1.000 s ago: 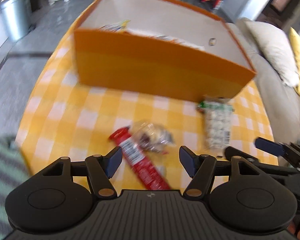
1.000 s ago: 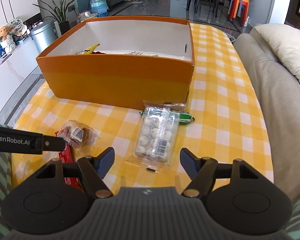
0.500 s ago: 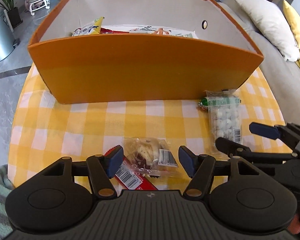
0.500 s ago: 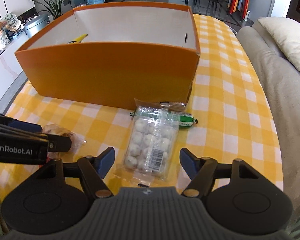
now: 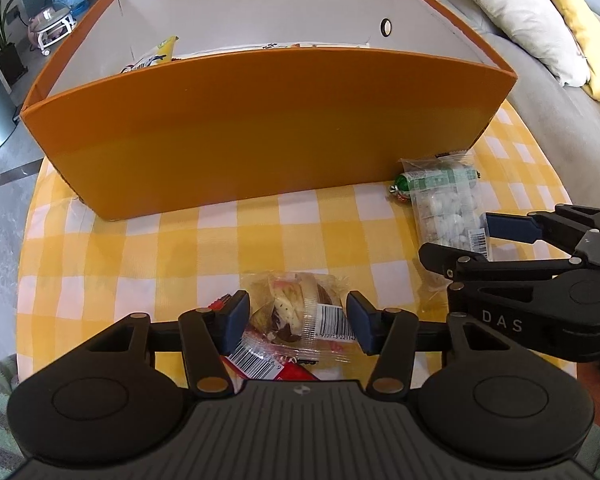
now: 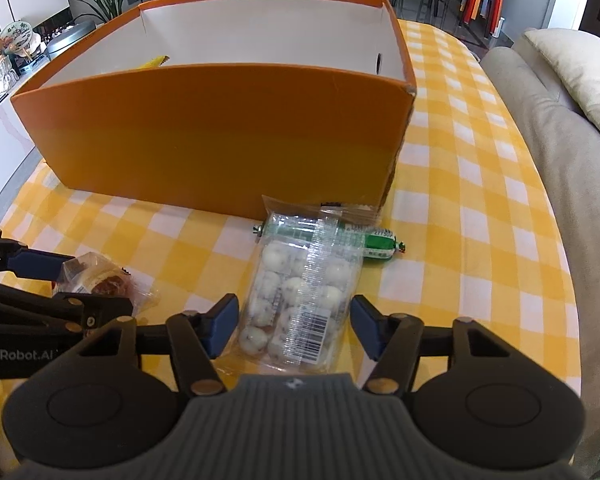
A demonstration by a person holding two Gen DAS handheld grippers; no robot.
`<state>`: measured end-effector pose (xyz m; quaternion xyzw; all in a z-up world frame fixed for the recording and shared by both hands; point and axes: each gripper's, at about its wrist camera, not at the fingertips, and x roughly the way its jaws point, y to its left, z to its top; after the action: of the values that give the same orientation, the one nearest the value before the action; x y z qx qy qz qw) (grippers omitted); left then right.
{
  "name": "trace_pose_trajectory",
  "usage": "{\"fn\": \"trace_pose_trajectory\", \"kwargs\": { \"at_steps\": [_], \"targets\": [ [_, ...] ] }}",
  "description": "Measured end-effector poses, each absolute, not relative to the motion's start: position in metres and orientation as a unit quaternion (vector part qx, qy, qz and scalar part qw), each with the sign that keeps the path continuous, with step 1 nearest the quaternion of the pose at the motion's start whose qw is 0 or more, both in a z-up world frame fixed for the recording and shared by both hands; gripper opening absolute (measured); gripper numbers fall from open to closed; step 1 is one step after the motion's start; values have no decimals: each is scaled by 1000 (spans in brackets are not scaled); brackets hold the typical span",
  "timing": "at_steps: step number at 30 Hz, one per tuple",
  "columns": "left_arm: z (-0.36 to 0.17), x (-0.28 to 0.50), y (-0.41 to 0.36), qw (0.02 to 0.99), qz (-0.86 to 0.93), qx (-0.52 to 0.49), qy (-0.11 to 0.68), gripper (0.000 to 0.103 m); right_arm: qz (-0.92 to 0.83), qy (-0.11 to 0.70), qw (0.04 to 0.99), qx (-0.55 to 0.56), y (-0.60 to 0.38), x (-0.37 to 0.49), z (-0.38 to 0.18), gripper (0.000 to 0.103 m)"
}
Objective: Organize snacks
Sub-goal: 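Grasp the clear pastry bag with the left tool while the right tool grasps the white-ball candy pack, then carry both packs into the orange box and open both tools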
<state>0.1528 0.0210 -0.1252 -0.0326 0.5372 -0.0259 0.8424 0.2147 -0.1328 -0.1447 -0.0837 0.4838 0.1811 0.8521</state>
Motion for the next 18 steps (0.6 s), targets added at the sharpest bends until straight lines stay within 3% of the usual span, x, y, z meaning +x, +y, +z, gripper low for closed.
{"fn": "trace_pose_trajectory", "kwargs": {
  "at_steps": [7, 18],
  "targets": [
    [-124, 151, 22, 845, -25, -39, 533, 49, 183, 480, 853, -92, -132, 212, -144, 54],
    [-93, 134, 22, 866, -22, -38, 497, 49, 192, 472, 854, -102, -133, 195, -122, 53]
  ]
}}
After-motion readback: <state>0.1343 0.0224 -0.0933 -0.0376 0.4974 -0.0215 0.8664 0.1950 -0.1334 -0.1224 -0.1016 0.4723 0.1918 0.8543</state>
